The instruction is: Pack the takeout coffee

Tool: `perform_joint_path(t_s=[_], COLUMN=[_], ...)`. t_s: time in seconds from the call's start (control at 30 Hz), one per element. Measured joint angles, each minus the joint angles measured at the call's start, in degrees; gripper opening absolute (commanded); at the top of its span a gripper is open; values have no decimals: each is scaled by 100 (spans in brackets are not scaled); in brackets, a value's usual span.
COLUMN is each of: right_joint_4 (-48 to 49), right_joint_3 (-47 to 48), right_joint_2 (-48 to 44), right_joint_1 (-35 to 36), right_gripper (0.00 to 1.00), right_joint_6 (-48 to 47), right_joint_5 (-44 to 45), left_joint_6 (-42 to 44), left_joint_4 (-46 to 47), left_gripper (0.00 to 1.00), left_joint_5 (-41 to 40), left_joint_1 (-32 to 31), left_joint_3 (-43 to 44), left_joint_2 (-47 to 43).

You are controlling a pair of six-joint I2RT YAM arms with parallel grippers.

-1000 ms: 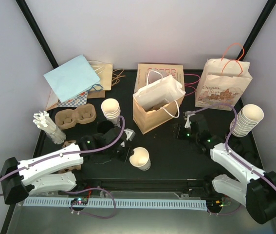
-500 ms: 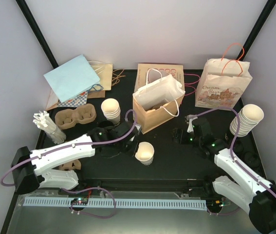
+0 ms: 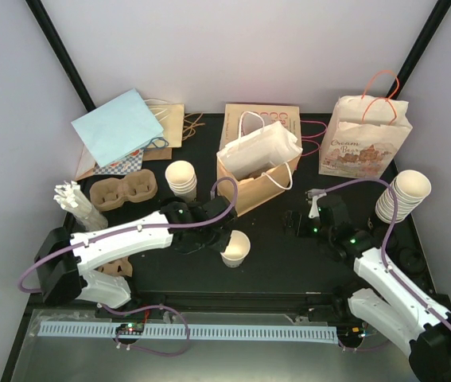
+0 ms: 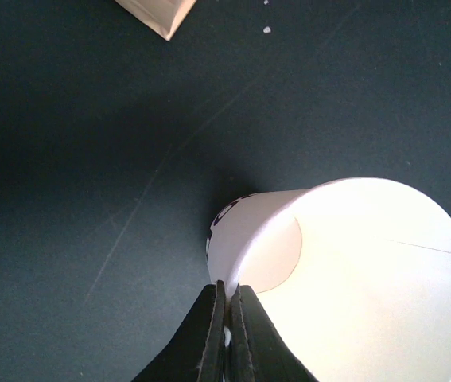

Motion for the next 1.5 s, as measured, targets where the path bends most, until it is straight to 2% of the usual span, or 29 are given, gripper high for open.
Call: perform_joint_path(t_s=[0.47,0.67,0.8,0.9,1.13,1.33,1.43,1.5], right_joint_4=[-144,-149,-175,-203,-289,-573,-669,-704], right_joint_3=[-26,-26,-26,-26,2,313,479,555], right_joint_2=[-151,-151,-151,-153,-153,-107,-9,74], right_joint_1=[0,0,0,0,0,0,0,0], right_gripper=[97,97,97,97,100,100,100,100], right_joint_6=[4,4,4,2,9,240,345,332], right_joint_5=[-2,-2,-2,-4,-20,256,299,267], left_joint_6=[-94,-127,-170,-199,-245,-291,-330,-367], left_joint_4=[4,48,76,74,2,-87,-66,-46], left_gripper=[6,18,21,26,29,46,65,75], left_joint_5=[-267,-284,-315,-356,-527,-782,-881,-925], left_joint_1=[0,0,0,0,0,2,4,15], left_joint_3=[26,26,26,26,26,13,-142,-343], left_joint_2=[35,33,31,4,-378,-1108,-1486,-1781])
